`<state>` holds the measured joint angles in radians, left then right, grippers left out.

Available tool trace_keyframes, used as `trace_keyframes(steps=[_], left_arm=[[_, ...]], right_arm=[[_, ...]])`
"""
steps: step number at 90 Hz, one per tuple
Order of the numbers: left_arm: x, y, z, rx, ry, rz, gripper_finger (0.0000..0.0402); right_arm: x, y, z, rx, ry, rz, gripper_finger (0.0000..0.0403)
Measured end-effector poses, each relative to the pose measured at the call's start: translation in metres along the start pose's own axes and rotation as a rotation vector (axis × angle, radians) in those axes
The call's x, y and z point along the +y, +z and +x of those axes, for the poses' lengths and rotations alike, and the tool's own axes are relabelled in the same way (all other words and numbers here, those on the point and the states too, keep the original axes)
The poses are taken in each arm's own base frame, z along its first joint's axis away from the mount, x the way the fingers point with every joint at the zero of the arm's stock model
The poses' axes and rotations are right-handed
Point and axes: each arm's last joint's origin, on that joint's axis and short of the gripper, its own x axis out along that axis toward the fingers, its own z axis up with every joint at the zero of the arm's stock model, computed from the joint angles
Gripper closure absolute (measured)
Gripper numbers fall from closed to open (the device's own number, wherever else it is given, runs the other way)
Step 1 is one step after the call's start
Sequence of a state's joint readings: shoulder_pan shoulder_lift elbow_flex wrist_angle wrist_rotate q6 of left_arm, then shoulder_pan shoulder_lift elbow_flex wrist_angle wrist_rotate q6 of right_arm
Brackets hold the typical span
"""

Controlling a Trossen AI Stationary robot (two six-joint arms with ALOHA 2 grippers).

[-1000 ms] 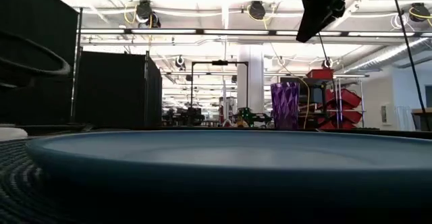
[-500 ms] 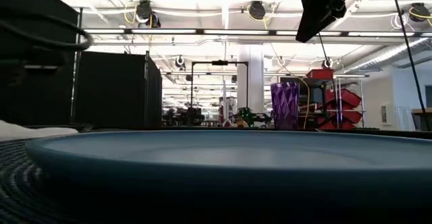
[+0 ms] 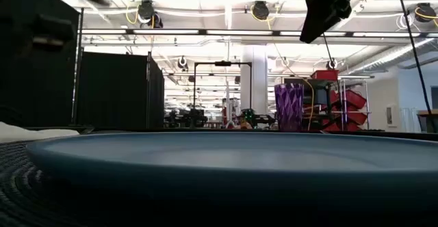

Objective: Set table place
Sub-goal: Move the white table napkin to the left of the blue table mat on the table

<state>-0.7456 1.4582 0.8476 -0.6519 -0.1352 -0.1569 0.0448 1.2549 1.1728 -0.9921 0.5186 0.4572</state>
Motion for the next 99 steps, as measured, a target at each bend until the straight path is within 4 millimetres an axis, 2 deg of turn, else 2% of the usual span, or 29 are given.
trace_keyframes(steps=[20,44,55,77,99], left_arm=[[-0.005,0.006,0.000,-0.059,-0.044,-0.198,0.0260],[-0.013,0.005,-0.001,-0.052,-0.064,-0.390,0.0260],[-0.015,0.008,0.008,-0.041,-0.079,-0.477,0.0260],[-0.024,0.017,0.038,-0.012,-0.170,-0.480,0.0260],[-0.026,0.020,0.044,-0.040,-0.182,-0.448,0.0260]], right_arm=[[0.000,0.000,0.000,0.000,0.000,0.002,0.0227],[0.001,0.000,0.000,0.000,0.001,0.000,0.0227],[0.001,0.000,0.000,0.000,0.001,0.000,0.0227],[0.001,0.000,0.000,-0.001,0.002,0.000,0.0227],[0.001,0.000,0.000,0.000,0.003,0.000,0.0227]])
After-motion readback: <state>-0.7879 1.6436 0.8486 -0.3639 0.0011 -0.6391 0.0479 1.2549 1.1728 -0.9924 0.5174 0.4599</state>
